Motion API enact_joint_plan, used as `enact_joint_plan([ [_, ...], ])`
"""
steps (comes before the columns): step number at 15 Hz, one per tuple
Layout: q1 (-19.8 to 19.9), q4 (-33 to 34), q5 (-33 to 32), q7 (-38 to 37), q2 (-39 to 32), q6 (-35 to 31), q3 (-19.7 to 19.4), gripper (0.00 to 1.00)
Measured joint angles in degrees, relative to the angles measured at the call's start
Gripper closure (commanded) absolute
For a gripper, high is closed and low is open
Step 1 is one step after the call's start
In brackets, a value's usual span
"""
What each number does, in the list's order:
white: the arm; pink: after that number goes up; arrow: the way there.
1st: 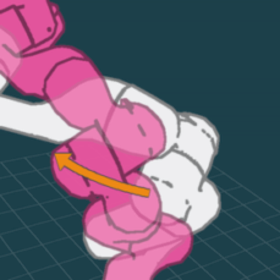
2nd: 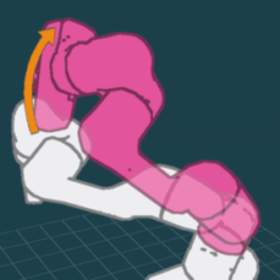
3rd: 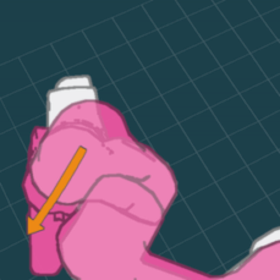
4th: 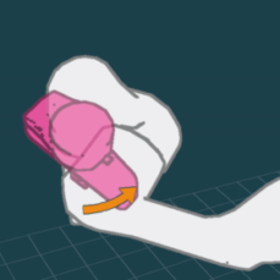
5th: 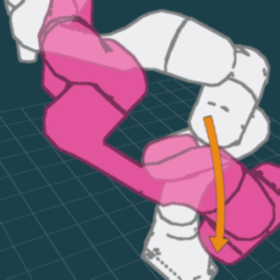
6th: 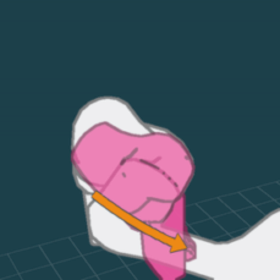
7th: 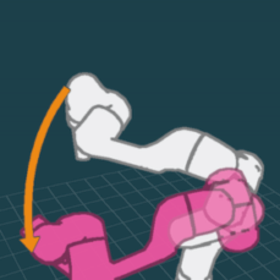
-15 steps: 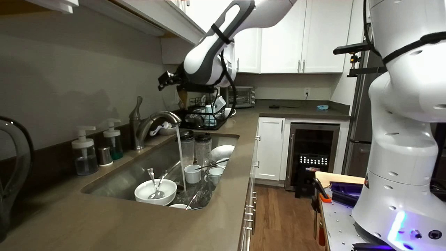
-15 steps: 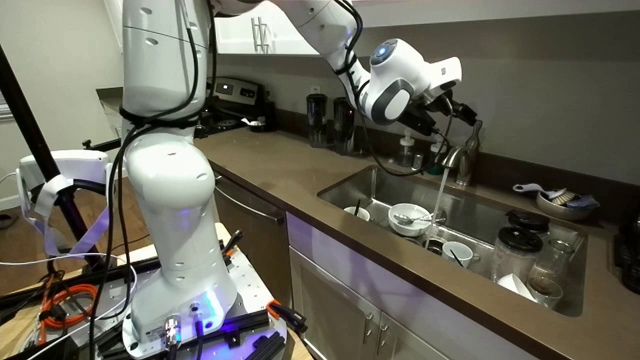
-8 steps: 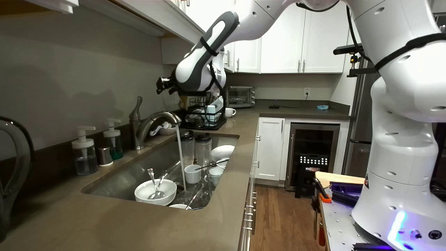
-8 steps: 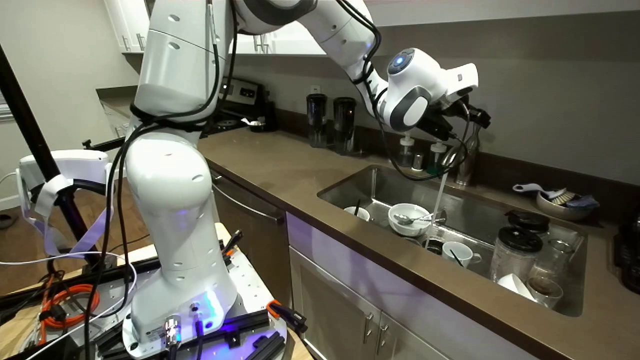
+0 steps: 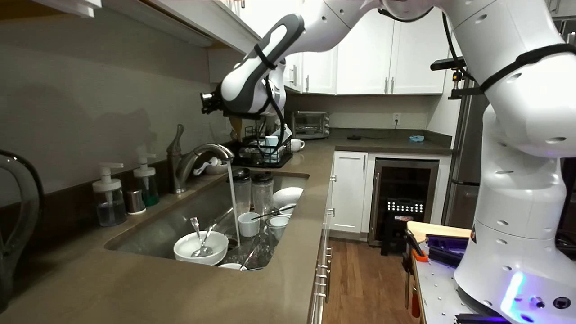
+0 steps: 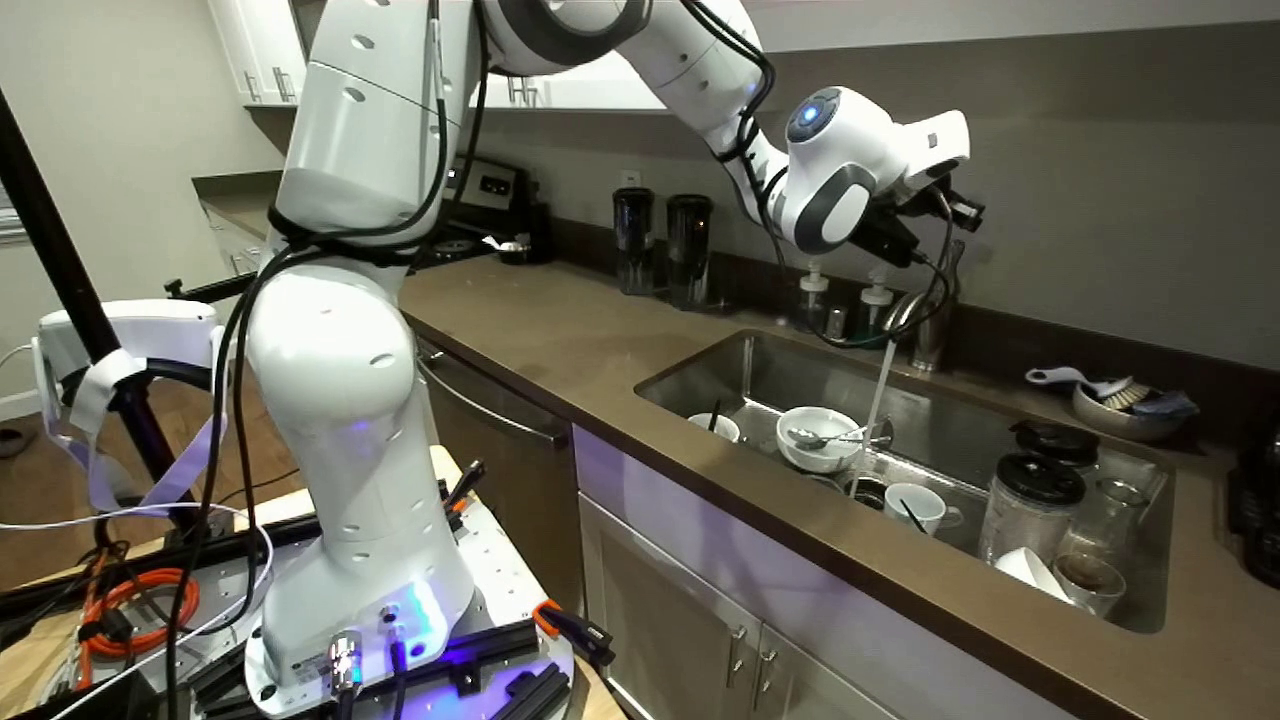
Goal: Close the tap
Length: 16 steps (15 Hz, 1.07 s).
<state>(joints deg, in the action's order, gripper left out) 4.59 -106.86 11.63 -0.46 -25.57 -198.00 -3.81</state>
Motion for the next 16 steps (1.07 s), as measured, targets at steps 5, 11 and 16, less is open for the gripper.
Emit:
enact_joint_plan([
  [5,3.0,0.1,-1.9,0.0,0.1,0.0,3.7,0.68],
  [11,3.6,-0.1,-2.2,0.0,0.1,0.0,4.9,0.55],
  [16,3.6,-0.1,-2.2,0.0,0.1,0.0,4.9,0.29],
])
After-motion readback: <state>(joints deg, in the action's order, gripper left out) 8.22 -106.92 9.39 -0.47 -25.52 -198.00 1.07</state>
